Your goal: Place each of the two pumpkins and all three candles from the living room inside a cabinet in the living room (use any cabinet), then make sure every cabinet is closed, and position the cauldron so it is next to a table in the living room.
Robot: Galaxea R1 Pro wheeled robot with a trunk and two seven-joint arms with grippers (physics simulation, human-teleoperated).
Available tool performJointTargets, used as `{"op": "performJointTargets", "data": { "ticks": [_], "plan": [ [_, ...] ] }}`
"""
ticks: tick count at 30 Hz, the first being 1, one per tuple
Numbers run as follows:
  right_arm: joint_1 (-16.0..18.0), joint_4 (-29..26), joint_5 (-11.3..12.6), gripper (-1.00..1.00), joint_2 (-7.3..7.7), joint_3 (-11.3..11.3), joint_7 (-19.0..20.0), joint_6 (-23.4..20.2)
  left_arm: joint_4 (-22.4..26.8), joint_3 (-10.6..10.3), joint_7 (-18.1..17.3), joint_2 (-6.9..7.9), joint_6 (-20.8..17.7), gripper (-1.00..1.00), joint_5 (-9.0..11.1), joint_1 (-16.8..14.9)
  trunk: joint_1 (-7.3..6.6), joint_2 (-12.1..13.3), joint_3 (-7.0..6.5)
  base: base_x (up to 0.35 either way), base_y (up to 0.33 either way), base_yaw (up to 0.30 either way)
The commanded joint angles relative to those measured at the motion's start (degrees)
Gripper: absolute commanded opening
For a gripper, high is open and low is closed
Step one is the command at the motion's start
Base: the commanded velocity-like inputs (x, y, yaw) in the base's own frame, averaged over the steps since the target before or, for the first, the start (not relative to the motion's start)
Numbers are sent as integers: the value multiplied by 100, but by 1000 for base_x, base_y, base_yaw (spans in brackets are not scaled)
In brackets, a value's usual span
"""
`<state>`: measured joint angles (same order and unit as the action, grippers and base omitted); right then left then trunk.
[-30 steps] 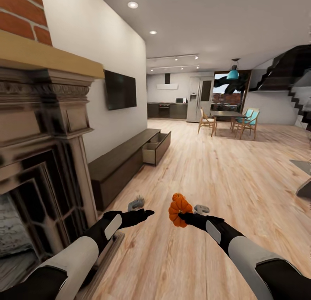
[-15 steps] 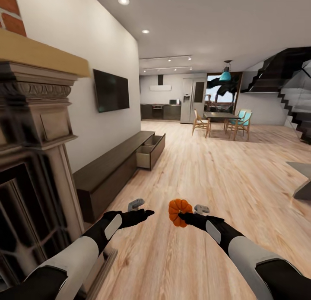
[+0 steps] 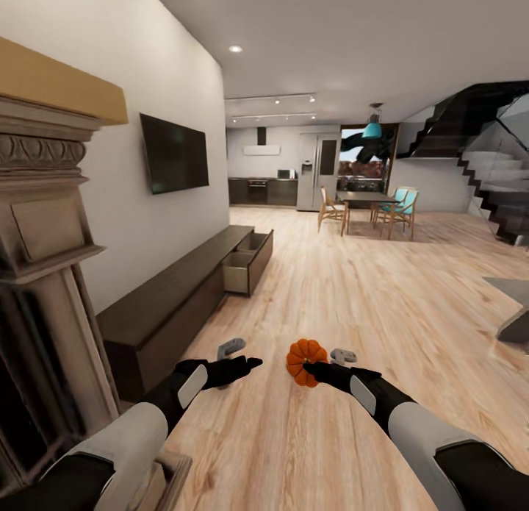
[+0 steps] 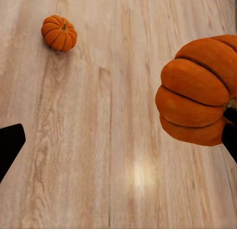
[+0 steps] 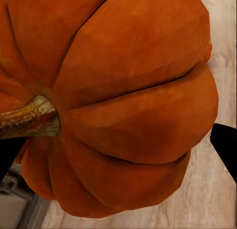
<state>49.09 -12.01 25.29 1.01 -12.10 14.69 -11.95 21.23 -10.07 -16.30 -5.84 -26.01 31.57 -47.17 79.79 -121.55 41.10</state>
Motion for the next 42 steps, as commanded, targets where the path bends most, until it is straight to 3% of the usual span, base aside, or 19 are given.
{"op": "performJointTargets", "data": {
  "ticks": [1, 8, 17, 29, 42],
  "plan": [
    [4, -12, 73, -100, 5, -29, 1, -27, 4, -21, 1, 3, -18, 100, 25, -3, 2, -3, 2, 301, 54, -274],
    [4, -12, 76, -100, 5, -29, 2, -27, 4, -21, 4, 3, -18, 100, 25, -3, 2, -3, -26, 301, 5, -232],
    [4, -12, 71, -100, 5, -35, -1, -27, 3, -21, 5, 3, -15, 100, 28, -3, 2, -3, -30, 289, 0, -23],
    [4, -12, 64, -100, 5, -37, -1, -27, 4, -21, 13, 8, -10, 100, 25, -3, 2, -3, -30, 55, 0, 0],
    [4, -12, 63, -100, 5, -38, -1, -27, 3, -21, 13, 4, -10, 100, 25, -3, 2, -3, -61, 307, 0, -112]
  ]
}}
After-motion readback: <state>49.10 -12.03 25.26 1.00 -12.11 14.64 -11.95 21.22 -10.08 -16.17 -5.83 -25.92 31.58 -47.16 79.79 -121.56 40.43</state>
